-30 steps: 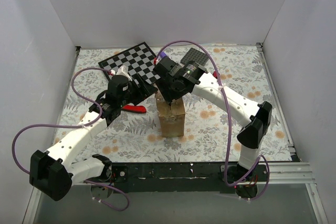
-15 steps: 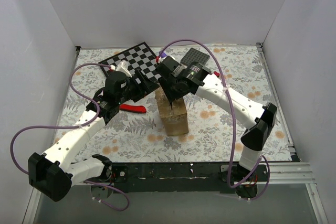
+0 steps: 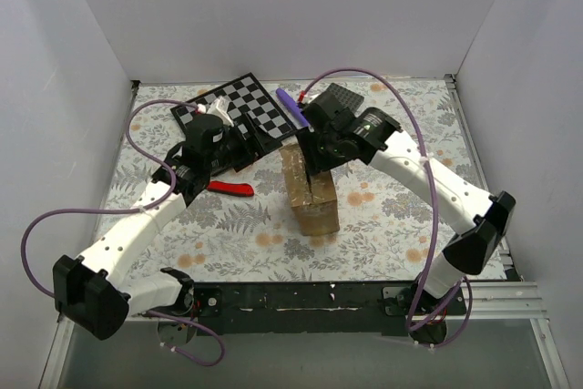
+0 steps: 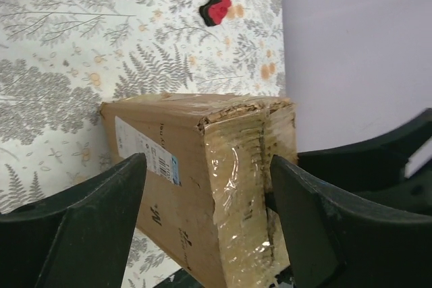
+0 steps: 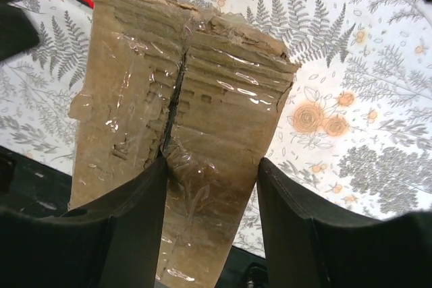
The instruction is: Unpack the express box
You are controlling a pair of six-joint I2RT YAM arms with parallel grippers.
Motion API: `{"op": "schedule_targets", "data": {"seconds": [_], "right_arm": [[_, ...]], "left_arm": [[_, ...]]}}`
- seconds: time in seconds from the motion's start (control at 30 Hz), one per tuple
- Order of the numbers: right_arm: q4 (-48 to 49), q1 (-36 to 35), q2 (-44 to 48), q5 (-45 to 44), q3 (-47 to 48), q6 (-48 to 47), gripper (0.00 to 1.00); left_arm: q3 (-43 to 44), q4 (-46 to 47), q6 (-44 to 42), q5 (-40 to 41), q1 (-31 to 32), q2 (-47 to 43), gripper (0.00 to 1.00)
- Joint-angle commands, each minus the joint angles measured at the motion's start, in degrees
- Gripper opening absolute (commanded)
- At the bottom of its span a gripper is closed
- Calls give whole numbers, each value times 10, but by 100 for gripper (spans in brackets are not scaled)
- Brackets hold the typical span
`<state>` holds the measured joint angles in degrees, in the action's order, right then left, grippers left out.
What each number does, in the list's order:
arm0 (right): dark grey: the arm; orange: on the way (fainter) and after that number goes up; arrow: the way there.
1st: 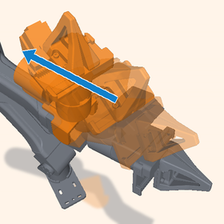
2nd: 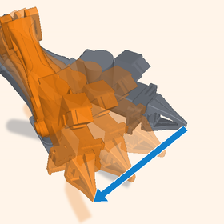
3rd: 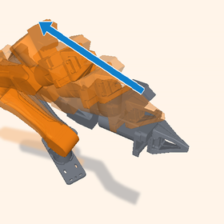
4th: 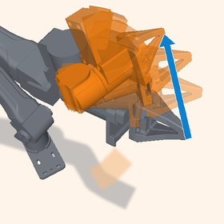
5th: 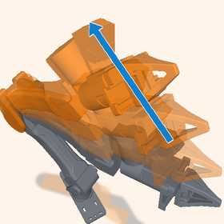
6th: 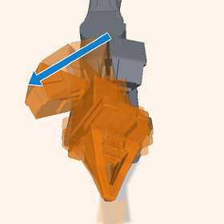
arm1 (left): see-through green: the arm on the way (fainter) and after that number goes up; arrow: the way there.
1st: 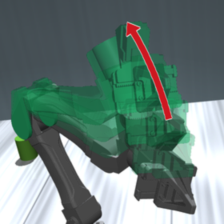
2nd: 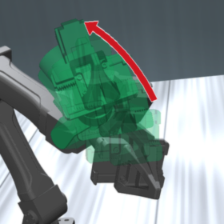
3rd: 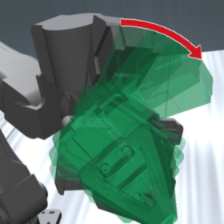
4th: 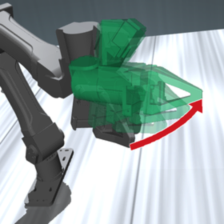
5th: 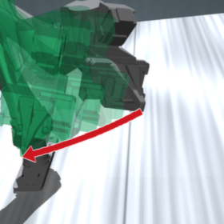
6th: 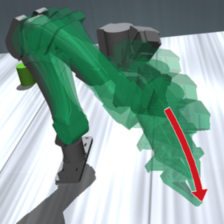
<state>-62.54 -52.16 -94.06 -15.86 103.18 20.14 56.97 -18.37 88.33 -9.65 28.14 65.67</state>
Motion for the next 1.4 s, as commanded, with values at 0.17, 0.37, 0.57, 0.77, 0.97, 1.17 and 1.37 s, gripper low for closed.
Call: {"op": "schedule_targets", "data": {"seconds": [0.17, 0.37, 0.57, 0.77, 0.97, 1.17, 1.37], "right_arm": [[167, 79, 129, 175, -134, 60, 14], [204, 101, 157, 228, -169, 81, 13], [261, 142, 201, 292, -236, 103, 11], [321, 169, 241, 337, -292, 132, 10], [340, 185, 252, 367, -309, 138, 9], [350, 196, 265, 385, -323, 138, 9], [350, 215, 277, 405, -338, 128, 9]], "left_arm": [[87, -36, -19, -89, 25, 38, 74], [122, -72, -45, -78, 59, 78, 73], [128, -88, -56, -66, 71, 97, 72], [119, -94, -62, -59, 76, 107, 72], [101, -93, -61, -55, 80, 115, 72], [82, -93, -66, -51, 81, 125, 70], [52, -83, -69, -49, 81, 113, 52]]}}
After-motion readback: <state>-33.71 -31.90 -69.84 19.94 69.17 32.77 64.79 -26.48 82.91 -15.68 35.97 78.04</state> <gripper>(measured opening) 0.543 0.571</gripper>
